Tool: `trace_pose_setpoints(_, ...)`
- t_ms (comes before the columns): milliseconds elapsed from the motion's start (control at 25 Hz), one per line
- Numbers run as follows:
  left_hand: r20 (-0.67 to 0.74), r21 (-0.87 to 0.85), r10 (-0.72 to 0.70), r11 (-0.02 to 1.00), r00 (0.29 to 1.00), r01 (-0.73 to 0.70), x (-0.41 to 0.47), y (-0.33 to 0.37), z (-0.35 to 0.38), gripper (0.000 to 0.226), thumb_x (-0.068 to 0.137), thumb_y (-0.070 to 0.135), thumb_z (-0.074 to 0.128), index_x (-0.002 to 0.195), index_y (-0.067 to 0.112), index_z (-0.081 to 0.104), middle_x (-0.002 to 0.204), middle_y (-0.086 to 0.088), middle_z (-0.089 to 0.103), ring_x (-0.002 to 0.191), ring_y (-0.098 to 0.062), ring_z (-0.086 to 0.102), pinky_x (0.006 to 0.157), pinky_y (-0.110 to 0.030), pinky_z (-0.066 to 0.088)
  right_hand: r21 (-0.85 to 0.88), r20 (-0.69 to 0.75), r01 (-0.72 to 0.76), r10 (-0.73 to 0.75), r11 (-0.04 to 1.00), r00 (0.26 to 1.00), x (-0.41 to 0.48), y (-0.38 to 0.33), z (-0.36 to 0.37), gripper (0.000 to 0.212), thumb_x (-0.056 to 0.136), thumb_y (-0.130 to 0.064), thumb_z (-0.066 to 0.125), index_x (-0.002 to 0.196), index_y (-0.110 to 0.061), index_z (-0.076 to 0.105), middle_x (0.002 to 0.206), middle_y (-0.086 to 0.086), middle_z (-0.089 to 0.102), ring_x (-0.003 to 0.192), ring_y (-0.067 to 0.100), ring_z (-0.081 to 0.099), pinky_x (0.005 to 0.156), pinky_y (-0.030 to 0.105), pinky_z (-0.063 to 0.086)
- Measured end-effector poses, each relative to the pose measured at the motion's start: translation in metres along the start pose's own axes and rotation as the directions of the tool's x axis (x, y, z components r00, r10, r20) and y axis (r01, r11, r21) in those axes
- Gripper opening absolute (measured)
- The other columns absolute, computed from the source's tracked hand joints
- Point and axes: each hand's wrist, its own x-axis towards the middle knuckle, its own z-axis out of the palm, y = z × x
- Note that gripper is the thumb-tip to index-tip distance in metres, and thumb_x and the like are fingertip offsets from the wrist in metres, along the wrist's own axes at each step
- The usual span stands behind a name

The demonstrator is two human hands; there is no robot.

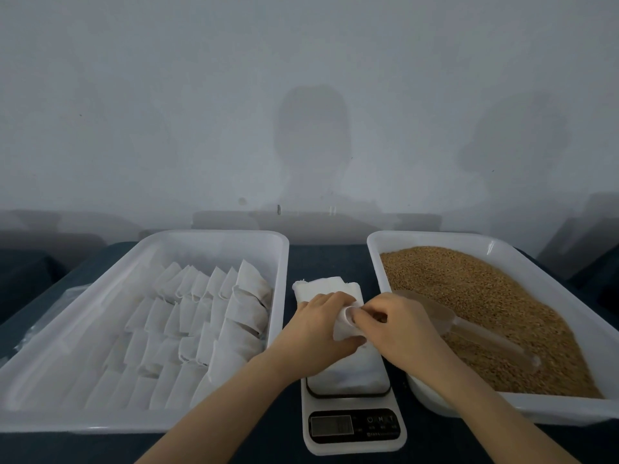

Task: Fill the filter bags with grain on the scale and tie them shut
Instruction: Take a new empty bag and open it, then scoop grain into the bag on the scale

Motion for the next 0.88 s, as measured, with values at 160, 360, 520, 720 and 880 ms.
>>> trace_pose_setpoints(160, 0.13, -0.189, -0.193, 0.958, 0.973, 0.215, 0.003, 0.0, -0.005, 0.042, 0.078, 0.04, 0.073, 0.109, 0.042, 0.045, 0.097, 0.022, 0.054, 0.085, 0.001, 0.056, 0.062, -0.002, 0.041, -0.064, -0.055, 0.003, -0.007, 0.998, 0.998, 0.001, 0.025, -0.03, 0.01, 0.089, -0.03, 0.058, 0.093, -0.029, 0.068, 0.09, -0.014, 0.064, 0.079, -0.005, 0.056, 0.067, 0.012, 0.043)
trace_pose_setpoints(360, 0.221, -0.234, -0.204, 0.938, 0.954, 0.255, 0.003, 0.0, -0.008, 0.052, 0.074, 0.046, 0.076, 0.114, 0.042, 0.042, 0.103, 0.021, 0.052, 0.088, -0.002, 0.056, 0.063, -0.008, 0.042, -0.497, 0.006, -0.191, 0.223, 0.847, 0.975, -0.003, 0.105, -0.082, 0.041, 0.085, -0.043, 0.061, 0.123, -0.026, 0.057, 0.124, -0.005, 0.057, 0.111, 0.01, 0.053, 0.096, 0.029, 0.044)
trace_pose_setpoints(520, 0.273, -0.212, -0.216, 0.937, 0.938, 0.277, 0.003, -0.001, -0.008, 0.057, 0.073, 0.047, 0.076, 0.116, 0.042, 0.038, 0.104, 0.02, 0.049, 0.088, -0.006, 0.056, 0.064, -0.011, 0.041, -0.62, 0.188, -0.146, 0.326, 0.771, 0.926, -0.004, 0.136, -0.079, 0.048, 0.08, -0.052, 0.063, 0.123, -0.031, 0.056, 0.104, -0.014, 0.054, 0.094, 0.004, 0.05, 0.081, 0.021, 0.043)
trace_pose_setpoints(720, 0.266, -0.236, -0.212, 0.931, 0.94, 0.277, 0.003, -0.003, -0.009, 0.056, 0.073, 0.046, 0.077, 0.115, 0.04, 0.041, 0.105, 0.02, 0.051, 0.09, -0.005, 0.056, 0.068, -0.01, 0.042, -0.607, 0.127, -0.173, 0.31, 0.775, 0.942, 0.005, 0.143, -0.07, 0.029, 0.086, -0.046, 0.06, 0.105, -0.025, 0.065, 0.093, -0.011, 0.055, 0.081, 0.003, 0.054, 0.075, 0.02, 0.047)
trace_pose_setpoints(880, 0.279, -0.24, -0.212, 0.929, 0.937, 0.281, 0.003, -0.004, -0.009, 0.055, 0.075, 0.045, 0.076, 0.115, 0.042, 0.039, 0.105, 0.022, 0.048, 0.09, -0.004, 0.055, 0.066, -0.007, 0.039, -0.601, 0.054, -0.194, 0.282, 0.775, 0.958, 0.0, 0.142, -0.084, 0.013, 0.092, -0.04, 0.053, 0.1, -0.032, 0.059, 0.086, -0.015, 0.062, 0.073, -0.004, 0.056, 0.087, 0.03, 0.049)
